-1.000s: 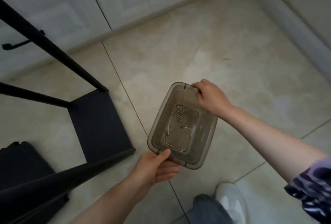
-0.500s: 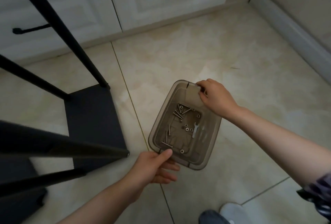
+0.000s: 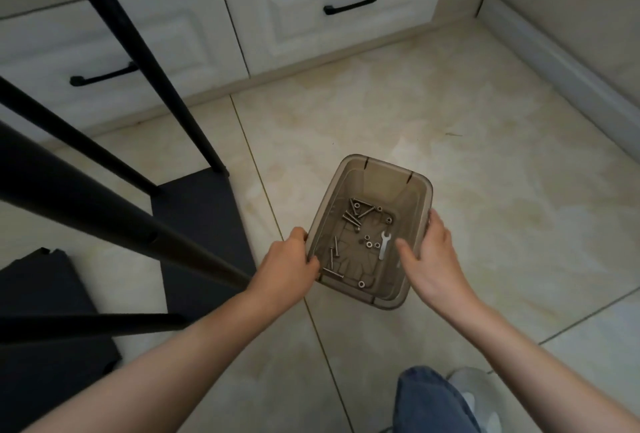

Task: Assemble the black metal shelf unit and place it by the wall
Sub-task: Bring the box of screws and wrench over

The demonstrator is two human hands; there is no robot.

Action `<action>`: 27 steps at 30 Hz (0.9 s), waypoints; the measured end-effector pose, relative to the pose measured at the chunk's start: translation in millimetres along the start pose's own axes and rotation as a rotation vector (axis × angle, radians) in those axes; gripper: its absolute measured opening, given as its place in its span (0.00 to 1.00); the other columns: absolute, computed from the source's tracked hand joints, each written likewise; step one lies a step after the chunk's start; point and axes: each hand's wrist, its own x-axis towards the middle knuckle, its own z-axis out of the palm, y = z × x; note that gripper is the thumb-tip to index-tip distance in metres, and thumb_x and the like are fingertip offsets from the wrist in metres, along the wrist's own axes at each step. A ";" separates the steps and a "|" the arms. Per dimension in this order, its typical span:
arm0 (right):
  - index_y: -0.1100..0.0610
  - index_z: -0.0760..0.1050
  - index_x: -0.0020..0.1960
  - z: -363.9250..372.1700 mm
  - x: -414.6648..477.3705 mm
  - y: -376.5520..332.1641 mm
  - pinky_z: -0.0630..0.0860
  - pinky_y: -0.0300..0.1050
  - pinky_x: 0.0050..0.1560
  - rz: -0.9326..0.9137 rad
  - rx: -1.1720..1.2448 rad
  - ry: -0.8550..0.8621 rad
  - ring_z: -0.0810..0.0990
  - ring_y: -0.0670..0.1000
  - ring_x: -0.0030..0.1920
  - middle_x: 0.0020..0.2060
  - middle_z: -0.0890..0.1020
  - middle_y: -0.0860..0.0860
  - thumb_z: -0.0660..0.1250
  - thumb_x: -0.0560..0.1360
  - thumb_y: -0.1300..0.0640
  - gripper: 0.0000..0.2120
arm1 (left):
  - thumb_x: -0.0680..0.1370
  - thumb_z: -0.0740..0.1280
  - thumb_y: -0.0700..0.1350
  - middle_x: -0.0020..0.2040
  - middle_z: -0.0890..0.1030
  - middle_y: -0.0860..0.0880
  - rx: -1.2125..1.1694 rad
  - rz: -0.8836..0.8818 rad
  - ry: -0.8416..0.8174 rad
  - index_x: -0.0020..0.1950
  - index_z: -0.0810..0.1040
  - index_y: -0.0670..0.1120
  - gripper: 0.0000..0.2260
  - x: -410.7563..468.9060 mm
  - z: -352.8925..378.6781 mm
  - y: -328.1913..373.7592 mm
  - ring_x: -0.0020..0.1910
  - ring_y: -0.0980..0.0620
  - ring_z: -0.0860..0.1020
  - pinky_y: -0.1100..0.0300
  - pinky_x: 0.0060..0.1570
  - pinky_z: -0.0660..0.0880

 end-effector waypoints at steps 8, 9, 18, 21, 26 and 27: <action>0.61 0.41 0.80 5.4 9.9 4.7 0.61 0.43 0.68 0.021 -0.011 -0.079 0.64 0.60 0.73 0.74 0.63 0.61 0.62 0.80 0.62 0.38 | 0.83 0.63 0.38 0.54 0.80 0.43 -0.300 -0.083 -0.019 0.63 0.72 0.46 0.10 17.5 7.5 1.3 0.46 0.45 0.84 0.51 0.45 0.84; 0.61 0.43 0.80 4.7 16.9 4.7 0.64 0.46 0.67 0.009 -0.017 -0.073 0.66 0.61 0.72 0.72 0.66 0.61 0.61 0.79 0.63 0.37 | 0.83 0.63 0.37 0.56 0.78 0.43 -0.374 -0.101 -0.023 0.63 0.71 0.45 0.10 18.0 7.2 3.9 0.48 0.44 0.84 0.53 0.45 0.84; 0.61 0.48 0.79 -8.1 71.6 -6.7 0.67 0.43 0.56 -0.042 -0.056 -0.047 0.72 0.64 0.65 0.69 0.71 0.63 0.59 0.78 0.66 0.33 | 0.82 0.66 0.38 0.60 0.79 0.42 -0.574 -0.120 -0.061 0.63 0.71 0.45 0.11 37.9 10.2 17.1 0.49 0.43 0.85 0.53 0.48 0.84; 0.60 0.49 0.79 -11.4 75.5 -9.6 0.65 0.42 0.53 -0.046 -0.072 -0.069 0.73 0.64 0.64 0.67 0.72 0.62 0.60 0.78 0.65 0.34 | 0.82 0.66 0.41 0.61 0.79 0.42 -0.559 -0.109 -0.075 0.68 0.69 0.44 0.15 38.1 9.3 17.2 0.47 0.45 0.86 0.54 0.48 0.84; 0.60 0.59 0.76 -26.3 61.0 -16.5 0.67 0.46 0.55 -0.052 -0.165 -0.073 0.72 0.63 0.65 0.65 0.73 0.62 0.63 0.78 0.60 0.28 | 0.83 0.64 0.47 0.73 0.70 0.44 -0.395 -0.125 -0.171 0.81 0.56 0.46 0.28 15.1 0.9 14.0 0.51 0.49 0.83 0.56 0.54 0.81; 0.61 0.61 0.75 -30.9 55.6 -18.8 0.68 0.48 0.59 -0.054 -0.201 -0.067 0.71 0.62 0.67 0.66 0.72 0.62 0.63 0.78 0.59 0.26 | 0.83 0.64 0.46 0.75 0.69 0.45 -0.371 -0.122 -0.191 0.81 0.54 0.47 0.29 7.9 -2.6 12.8 0.52 0.49 0.83 0.56 0.55 0.81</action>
